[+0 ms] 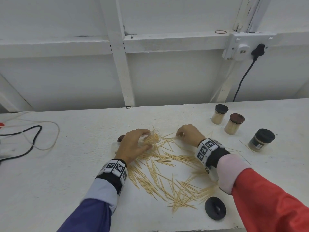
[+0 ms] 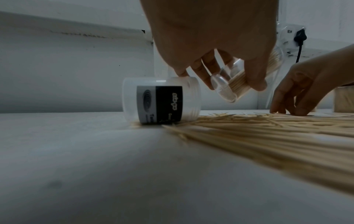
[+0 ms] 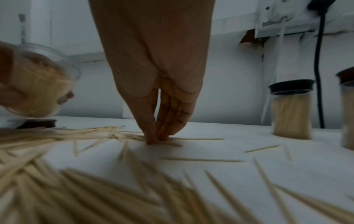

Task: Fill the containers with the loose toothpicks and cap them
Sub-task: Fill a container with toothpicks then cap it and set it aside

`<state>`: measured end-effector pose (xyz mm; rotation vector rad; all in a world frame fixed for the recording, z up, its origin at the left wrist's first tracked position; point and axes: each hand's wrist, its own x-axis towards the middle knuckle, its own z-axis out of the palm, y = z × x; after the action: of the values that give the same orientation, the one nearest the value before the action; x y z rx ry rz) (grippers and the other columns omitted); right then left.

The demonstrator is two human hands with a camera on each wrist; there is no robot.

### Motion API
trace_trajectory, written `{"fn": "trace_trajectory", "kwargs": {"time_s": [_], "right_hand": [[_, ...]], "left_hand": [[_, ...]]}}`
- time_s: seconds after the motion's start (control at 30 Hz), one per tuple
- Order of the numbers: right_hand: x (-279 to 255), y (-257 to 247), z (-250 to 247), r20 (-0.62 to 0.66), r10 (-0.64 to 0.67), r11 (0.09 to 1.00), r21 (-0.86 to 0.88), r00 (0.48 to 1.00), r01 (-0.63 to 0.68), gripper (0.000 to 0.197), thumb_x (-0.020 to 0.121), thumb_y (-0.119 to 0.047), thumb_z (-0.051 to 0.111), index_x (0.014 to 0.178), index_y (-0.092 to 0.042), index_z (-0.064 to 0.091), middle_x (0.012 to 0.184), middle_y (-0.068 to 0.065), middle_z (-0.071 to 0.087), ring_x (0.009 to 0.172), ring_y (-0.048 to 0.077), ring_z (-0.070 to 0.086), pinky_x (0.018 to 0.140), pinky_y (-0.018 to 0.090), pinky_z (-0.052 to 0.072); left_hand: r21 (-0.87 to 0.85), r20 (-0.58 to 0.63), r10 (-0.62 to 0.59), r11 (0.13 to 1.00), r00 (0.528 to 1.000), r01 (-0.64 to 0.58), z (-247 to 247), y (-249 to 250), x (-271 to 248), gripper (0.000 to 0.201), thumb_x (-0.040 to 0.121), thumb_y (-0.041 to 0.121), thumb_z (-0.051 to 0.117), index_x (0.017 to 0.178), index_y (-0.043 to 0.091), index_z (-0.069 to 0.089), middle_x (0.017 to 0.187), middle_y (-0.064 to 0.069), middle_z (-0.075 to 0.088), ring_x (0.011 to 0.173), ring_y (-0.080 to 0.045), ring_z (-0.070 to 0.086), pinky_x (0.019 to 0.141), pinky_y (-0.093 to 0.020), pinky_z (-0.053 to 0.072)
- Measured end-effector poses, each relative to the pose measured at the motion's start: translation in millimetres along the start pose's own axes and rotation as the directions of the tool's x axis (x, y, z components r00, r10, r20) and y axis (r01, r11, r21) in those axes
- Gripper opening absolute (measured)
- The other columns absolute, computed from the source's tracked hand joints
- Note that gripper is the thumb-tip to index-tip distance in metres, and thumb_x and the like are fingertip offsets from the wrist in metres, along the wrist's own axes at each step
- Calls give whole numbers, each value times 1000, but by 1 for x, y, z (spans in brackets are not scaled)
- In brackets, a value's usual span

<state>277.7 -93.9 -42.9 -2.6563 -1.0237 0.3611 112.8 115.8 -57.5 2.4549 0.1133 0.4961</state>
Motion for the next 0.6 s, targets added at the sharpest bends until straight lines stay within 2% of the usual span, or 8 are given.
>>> {"fn": "trace_trajectory", "kwargs": {"time_s": [0.1,0.17,0.23,0.3,0.37,0.43,0.5,0.6], "right_hand": [[2,-9,4,-2,-21,1000,22,1000,21,33,90,2,50,113,-12,69,111,7,68,98,21,61,83,28,47],[4,-16,7,-21,-32,999,20,999,32,33,93,-6,51,123,-13,63,122,5,60,110,21,54,88,30,44],[7,-25,10,20,-72,997,-12,997,72,36,98,-24,51,132,-15,56,135,6,50,123,24,45,99,37,40],[5,-34,13,140,-90,993,-62,986,100,49,96,-47,49,135,-17,52,142,4,43,129,25,38,104,43,36],[0,-39,17,208,-109,982,-130,972,138,69,86,-66,52,133,-15,51,140,4,41,127,23,37,102,42,37],[-8,-42,19,218,-147,969,-165,965,185,85,73,-75,60,132,-14,50,134,2,42,121,21,38,99,38,40],[-16,-44,18,232,-173,954,-203,957,222,94,66,-78,65,132,-13,49,130,0,42,118,19,40,96,35,39],[-25,-47,18,238,-199,933,-250,951,258,93,64,-75,69,130,-12,49,128,1,44,115,20,42,92,34,40]], "left_hand": [[7,-9,7,1000,1000,-7,0,1,0,52,76,29,82,122,18,62,113,15,60,104,1,50,90,-15,31],[9,-18,14,1000,1000,-14,-1,1,0,51,76,29,82,122,18,62,114,12,62,103,0,51,91,-18,32],[14,-28,16,1000,999,-16,-1,0,0,51,76,29,82,122,18,63,114,9,64,103,0,52,91,-21,34],[21,-41,15,1000,999,-14,-1,0,0,52,75,29,83,121,18,63,114,10,64,103,0,52,91,-23,35],[21,-50,13,1000,999,-12,-1,-1,0,51,74,28,83,120,19,63,112,13,62,102,-1,53,91,-27,38],[23,-50,14,1000,999,-13,0,-2,0,51,74,29,83,120,20,62,111,17,60,103,-1,53,92,-27,38],[28,-45,21,999,999,-20,0,-2,0,51,75,30,83,121,20,62,111,19,58,103,0,52,92,-26,37],[34,-39,22,999,999,-21,0,-2,0,52,75,31,82,122,20,62,111,18,58,102,0,52,91,-25,36]]}}
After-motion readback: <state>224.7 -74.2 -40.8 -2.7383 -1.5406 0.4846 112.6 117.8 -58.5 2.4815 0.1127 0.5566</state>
